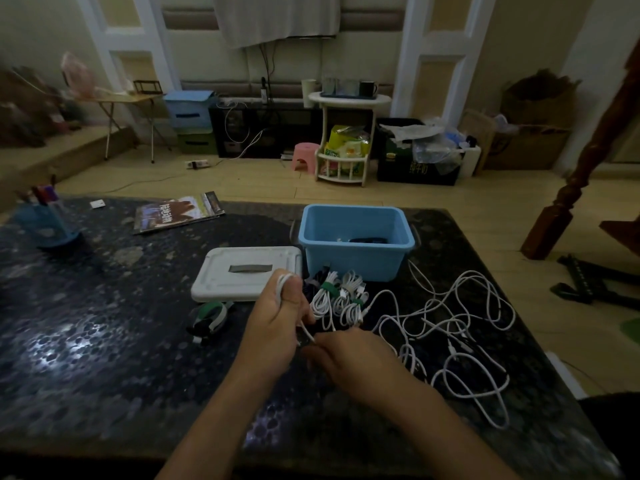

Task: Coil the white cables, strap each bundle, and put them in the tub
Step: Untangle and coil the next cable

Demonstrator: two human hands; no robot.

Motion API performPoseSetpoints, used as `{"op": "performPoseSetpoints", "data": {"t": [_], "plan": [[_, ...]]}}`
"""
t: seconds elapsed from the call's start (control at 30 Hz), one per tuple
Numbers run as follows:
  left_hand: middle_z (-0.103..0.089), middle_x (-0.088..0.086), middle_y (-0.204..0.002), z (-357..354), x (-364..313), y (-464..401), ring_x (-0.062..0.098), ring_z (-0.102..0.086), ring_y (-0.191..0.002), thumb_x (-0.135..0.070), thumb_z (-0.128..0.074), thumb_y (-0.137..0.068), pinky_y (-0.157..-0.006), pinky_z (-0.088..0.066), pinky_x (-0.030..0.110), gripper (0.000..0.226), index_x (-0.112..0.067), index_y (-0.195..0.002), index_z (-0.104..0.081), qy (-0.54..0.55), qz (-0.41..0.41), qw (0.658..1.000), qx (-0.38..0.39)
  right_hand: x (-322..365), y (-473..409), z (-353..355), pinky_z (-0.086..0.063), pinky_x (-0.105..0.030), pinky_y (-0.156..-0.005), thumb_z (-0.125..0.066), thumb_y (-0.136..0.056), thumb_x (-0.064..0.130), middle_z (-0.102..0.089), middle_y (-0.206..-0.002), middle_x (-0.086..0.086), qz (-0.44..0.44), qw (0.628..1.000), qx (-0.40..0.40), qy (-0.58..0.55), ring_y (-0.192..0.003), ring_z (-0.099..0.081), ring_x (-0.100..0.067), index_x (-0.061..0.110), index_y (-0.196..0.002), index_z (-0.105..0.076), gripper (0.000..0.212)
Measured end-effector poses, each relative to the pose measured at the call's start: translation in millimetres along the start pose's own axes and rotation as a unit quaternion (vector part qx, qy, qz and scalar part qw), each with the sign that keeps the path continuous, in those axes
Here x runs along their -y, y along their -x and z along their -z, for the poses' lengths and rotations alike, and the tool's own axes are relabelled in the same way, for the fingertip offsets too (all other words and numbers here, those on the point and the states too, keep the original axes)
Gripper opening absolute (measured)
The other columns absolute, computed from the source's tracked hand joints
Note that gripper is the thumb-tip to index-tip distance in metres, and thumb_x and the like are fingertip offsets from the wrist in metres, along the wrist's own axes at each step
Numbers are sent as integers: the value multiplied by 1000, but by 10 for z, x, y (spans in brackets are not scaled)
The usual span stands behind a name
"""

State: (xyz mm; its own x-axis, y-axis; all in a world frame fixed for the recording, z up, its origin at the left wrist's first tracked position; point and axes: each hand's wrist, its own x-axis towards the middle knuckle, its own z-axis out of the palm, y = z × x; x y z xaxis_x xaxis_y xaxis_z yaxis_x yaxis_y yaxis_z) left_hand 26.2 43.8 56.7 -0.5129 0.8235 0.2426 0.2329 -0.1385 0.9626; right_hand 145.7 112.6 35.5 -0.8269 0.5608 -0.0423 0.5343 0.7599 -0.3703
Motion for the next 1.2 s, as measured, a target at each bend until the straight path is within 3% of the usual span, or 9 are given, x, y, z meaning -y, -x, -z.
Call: {"op": "performPoseSetpoints", "data": {"t": [0.13,0.23,0.33,0.53,0.67,0.77,0.87,1.03,1.2], "plan": [[-34,-4,-60,35,-85,-23,12,-29,-47,-41,-43,-98,-43,-29,25,31,-15,-82,-38,150,64,987,-11,-45,7,-16,-36,-32,-70,-42,-104,47,-70,-100,-3,-7,999,34,26,-96,-64,-26,25,-100,-66,32],[-38,-7,-61,135,-38,-57,4,-33,-47,-43,-40,-100,-48,-31,24,32,-20,-78,-40,-27,9,998,-52,-94,32,33,-39,-30,-70,-46,-103,44,-71,-95,0,22,999,26,22,-91,-64,-21,25,-100,-68,29],[-45,-5,-64,220,1,-47,1,-44,-53,-49,-33,-98,-50,-30,21,32,-24,-81,-41,-209,-21,976,-51,-136,56,164,-48,-29,-69,-49,-101,41,-70,-84,5,64,998,-14,9,-77,-63,-11,24,-99,-70,27],[-54,-1,-70,227,49,-30,12,-52,-62,-84,-20,-76,-56,-36,33,63,-24,-84,-38,-326,-3,940,103,-129,120,266,-44,-34,-63,-32,-96,51,-57,-74,10,98,985,-133,-59,-67,-53,-8,25,-81,-53,36],[-50,-7,-70,210,54,-69,3,-43,-57,-105,-29,-52,-56,-34,32,86,-26,-82,-40,-303,35,935,183,-172,126,305,-41,-27,-59,-45,-98,48,-57,-70,16,80,975,-181,-102,-67,-55,-4,32,-82,-55,24],[-57,-10,-83,170,29,-51,3,-52,-71,-81,-65,-65,-59,-36,28,60,-31,-90,-42,-333,73,910,236,-190,135,350,-41,-24,-60,-55,-98,40,-59,-69,18,60,967,-206,-139,-68,-58,-3,40,-80,-53,19],[-59,-4,-85,108,98,-15,15,-59,-79,-52,-54,-95,-63,-42,34,25,-31,-92,-41,-365,65,898,235,-152,132,353,-47,-28,-59,-57,-97,39,-62,-69,13,50,956,-231,-173,-66,-60,-7,35,-80,-58,18],[-57,16,-82,34,57,20,14,-50,-71,-36,-46,-102,-69,-40,40,25,-14,-94,-52,-157,114,969,154,-186,94,328,-49,-39,-59,-56,-96,48,-63,-66,3,-22,940,-249,-233,-59,-58,-11,26,-84,-61,26],[-35,-3,-62,-44,-19,40,6,-31,-50,-19,-43,-104,-46,-26,20,16,-14,-93,-52,40,146,976,157,-243,26,217,-50,-45,-73,-34,-104,42,-64,-82,-1,-84,968,-180,-151,-78,-60,-25,22,-91,-56,32]]}}
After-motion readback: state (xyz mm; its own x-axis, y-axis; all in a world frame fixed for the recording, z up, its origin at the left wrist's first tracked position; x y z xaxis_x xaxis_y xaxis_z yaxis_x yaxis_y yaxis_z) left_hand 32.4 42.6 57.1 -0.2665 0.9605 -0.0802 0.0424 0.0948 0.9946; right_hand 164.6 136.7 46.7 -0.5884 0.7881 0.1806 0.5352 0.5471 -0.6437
